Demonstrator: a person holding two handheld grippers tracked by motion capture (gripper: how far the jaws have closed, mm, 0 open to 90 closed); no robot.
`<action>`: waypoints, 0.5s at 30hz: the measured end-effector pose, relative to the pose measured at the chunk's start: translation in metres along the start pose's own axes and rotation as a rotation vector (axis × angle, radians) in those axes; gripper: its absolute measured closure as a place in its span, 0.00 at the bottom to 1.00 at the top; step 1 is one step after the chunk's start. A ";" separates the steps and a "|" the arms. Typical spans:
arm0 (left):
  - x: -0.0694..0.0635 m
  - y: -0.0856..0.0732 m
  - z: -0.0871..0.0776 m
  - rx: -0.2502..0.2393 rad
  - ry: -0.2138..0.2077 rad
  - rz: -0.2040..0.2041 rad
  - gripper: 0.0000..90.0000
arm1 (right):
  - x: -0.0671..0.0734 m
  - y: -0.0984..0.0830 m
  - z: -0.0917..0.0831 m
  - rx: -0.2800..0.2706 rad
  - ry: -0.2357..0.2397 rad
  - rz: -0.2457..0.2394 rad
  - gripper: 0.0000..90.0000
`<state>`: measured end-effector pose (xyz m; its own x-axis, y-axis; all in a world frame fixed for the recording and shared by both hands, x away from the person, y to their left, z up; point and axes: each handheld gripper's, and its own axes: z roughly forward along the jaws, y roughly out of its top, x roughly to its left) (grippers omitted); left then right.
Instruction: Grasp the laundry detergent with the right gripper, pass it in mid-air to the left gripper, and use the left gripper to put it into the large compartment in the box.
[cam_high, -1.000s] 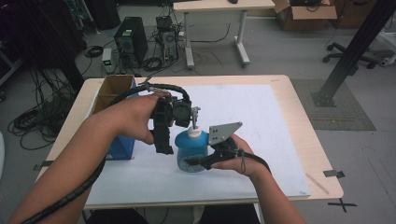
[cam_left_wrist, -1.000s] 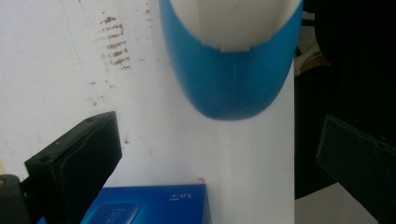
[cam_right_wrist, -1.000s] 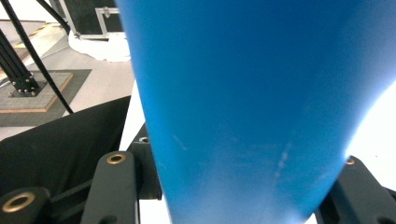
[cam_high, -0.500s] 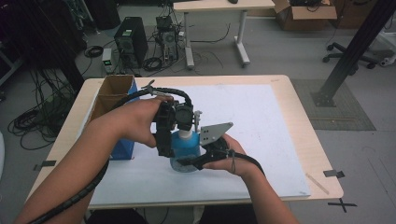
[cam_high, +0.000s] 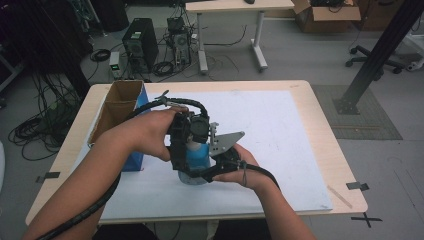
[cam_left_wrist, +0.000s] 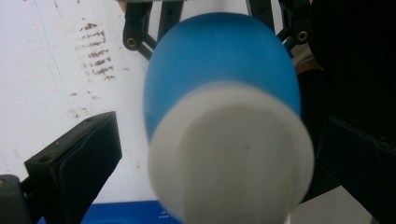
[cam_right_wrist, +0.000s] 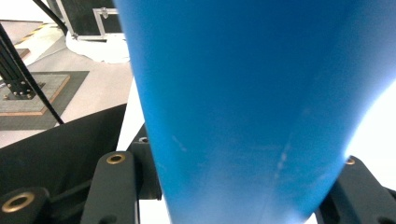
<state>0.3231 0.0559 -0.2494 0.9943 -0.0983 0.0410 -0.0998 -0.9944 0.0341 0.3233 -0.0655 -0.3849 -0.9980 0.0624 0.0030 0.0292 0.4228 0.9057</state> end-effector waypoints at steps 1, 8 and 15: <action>0.000 0.000 0.000 0.000 0.002 0.001 0.00 | 0.000 0.000 0.000 0.001 -0.001 0.002 0.50; 0.000 -0.001 0.002 -0.003 0.012 -0.001 0.01 | 0.000 0.001 0.002 0.002 -0.004 0.000 0.50; 0.000 0.000 0.002 0.003 0.007 -0.003 0.05 | 0.000 0.002 0.003 0.001 -0.008 -0.002 0.50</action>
<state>0.3232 0.0561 -0.2518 0.9943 -0.0954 0.0482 -0.0970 -0.9948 0.0316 0.3235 -0.0622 -0.3846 -0.9976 0.0690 -0.0018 0.0277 0.4235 0.9055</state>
